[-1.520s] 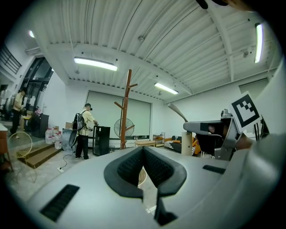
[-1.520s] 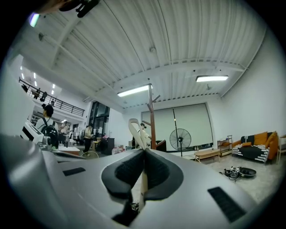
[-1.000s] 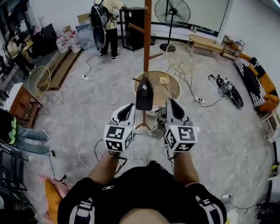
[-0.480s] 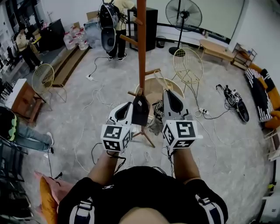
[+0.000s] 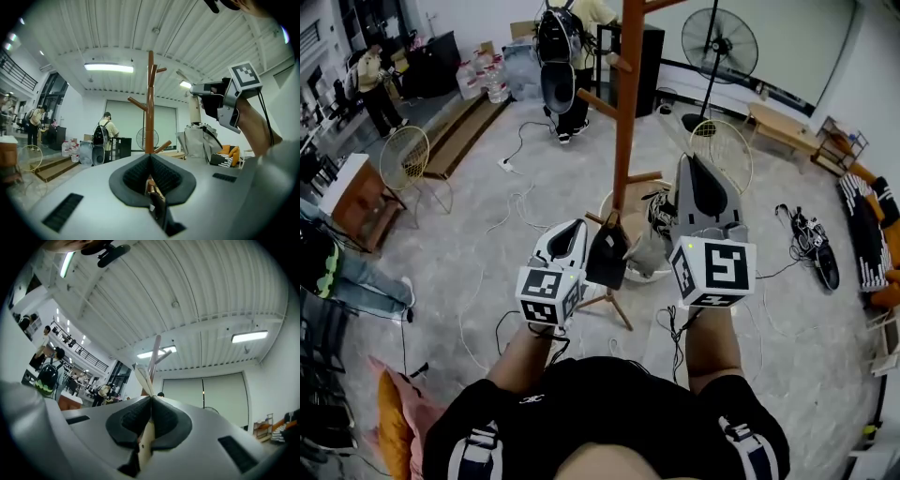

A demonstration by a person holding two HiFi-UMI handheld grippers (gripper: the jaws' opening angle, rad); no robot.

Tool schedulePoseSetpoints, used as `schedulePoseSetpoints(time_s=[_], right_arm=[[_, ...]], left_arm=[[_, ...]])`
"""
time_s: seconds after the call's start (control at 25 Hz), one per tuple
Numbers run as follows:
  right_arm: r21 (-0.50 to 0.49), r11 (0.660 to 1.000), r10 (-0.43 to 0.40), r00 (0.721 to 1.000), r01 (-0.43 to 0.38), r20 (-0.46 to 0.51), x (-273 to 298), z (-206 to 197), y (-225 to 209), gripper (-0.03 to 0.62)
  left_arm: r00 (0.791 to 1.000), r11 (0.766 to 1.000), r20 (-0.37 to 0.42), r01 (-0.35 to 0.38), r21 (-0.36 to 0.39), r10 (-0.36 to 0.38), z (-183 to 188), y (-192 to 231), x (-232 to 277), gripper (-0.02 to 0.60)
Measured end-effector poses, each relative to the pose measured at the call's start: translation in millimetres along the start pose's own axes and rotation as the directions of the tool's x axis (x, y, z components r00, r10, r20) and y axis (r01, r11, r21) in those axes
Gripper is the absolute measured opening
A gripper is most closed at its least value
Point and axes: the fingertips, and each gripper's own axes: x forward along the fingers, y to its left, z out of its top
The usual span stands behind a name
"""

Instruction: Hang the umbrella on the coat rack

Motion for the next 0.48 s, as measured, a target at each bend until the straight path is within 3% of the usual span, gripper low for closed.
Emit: schedulePoseSetpoints(time_s=[0.28,0.48], right_arm=[[-0.233,0.973,0.018,0.997,0.0,0.074,59,44,29,0.015],[-0.317,0.948,0.048,0.997,-0.026,0.062,100,68,51,0.015]], left_arm=[[1.0,1.0,0.019,-0.013,0.003,0.013,7,52,7,0.017],[0.999,0.999,0.016,-0.029,-0.021,0.029,16,85,5,0.018]])
